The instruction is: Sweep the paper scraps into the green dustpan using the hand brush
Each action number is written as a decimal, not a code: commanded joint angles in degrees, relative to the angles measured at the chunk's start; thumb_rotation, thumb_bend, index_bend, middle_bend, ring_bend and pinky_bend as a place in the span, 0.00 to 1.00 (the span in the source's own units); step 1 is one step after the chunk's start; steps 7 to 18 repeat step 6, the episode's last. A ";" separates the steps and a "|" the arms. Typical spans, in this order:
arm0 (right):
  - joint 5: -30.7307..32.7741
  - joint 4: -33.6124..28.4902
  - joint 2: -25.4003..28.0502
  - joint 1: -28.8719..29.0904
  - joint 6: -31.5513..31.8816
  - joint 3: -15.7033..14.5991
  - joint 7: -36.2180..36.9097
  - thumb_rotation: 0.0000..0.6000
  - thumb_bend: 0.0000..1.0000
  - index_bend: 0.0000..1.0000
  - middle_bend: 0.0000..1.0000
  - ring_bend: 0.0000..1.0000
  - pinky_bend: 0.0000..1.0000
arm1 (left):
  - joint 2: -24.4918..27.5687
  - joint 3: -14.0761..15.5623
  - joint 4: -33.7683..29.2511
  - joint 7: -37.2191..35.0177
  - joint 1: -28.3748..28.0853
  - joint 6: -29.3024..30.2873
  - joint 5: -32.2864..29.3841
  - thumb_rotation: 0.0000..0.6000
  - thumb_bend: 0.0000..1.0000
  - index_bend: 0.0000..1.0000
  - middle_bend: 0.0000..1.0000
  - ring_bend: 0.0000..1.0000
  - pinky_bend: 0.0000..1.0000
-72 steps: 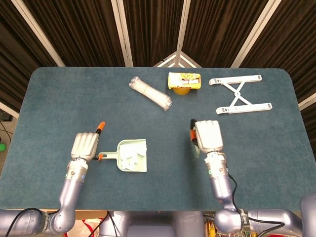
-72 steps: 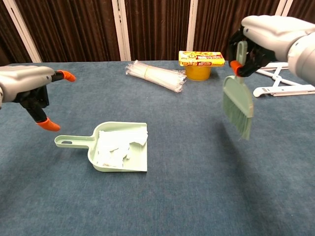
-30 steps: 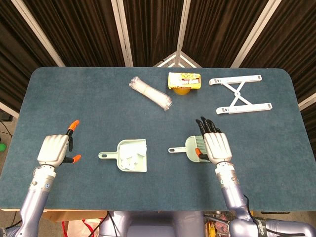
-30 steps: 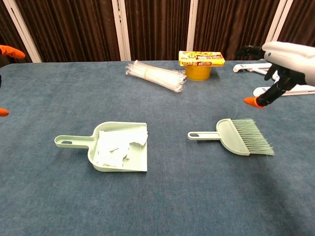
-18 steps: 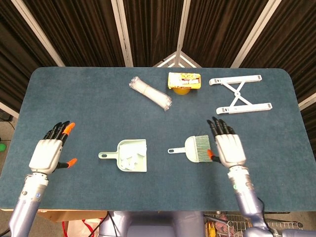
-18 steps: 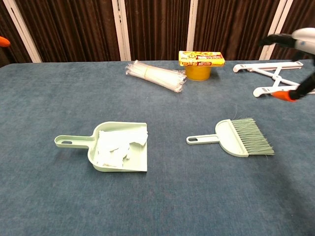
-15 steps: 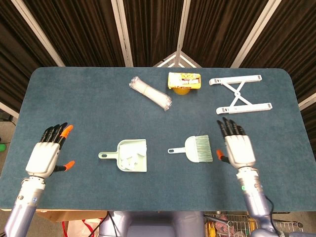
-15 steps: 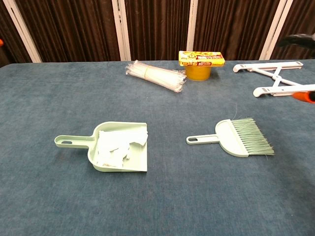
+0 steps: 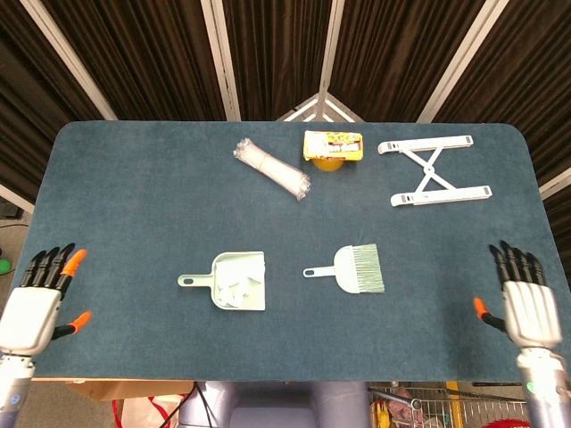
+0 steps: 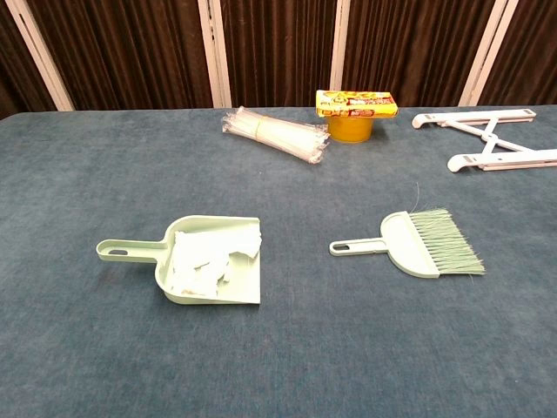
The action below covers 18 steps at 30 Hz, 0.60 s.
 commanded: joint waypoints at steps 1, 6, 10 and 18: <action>-4.45 3.96 1.50 -4.22 4.52 -2.20 3.02 1.00 0.32 0.00 0.00 0.00 0.02 | 0.28 0.06 2.48 -1.76 1.84 1.47 0.65 1.00 0.00 0.00 0.00 0.00 0.00; -6.74 6.54 1.94 -7.51 7.33 -3.34 4.51 1.00 0.32 0.00 0.00 0.00 0.02 | 0.97 -0.87 5.40 -4.34 3.77 2.93 -0.32 1.00 0.00 0.00 0.00 0.00 0.00; -6.74 6.54 1.94 -7.51 7.33 -3.34 4.51 1.00 0.32 0.00 0.00 0.00 0.02 | 0.97 -0.87 5.40 -4.34 3.77 2.93 -0.32 1.00 0.00 0.00 0.00 0.00 0.00; -6.74 6.54 1.94 -7.51 7.33 -3.34 4.51 1.00 0.32 0.00 0.00 0.00 0.02 | 0.97 -0.87 5.40 -4.34 3.77 2.93 -0.32 1.00 0.00 0.00 0.00 0.00 0.00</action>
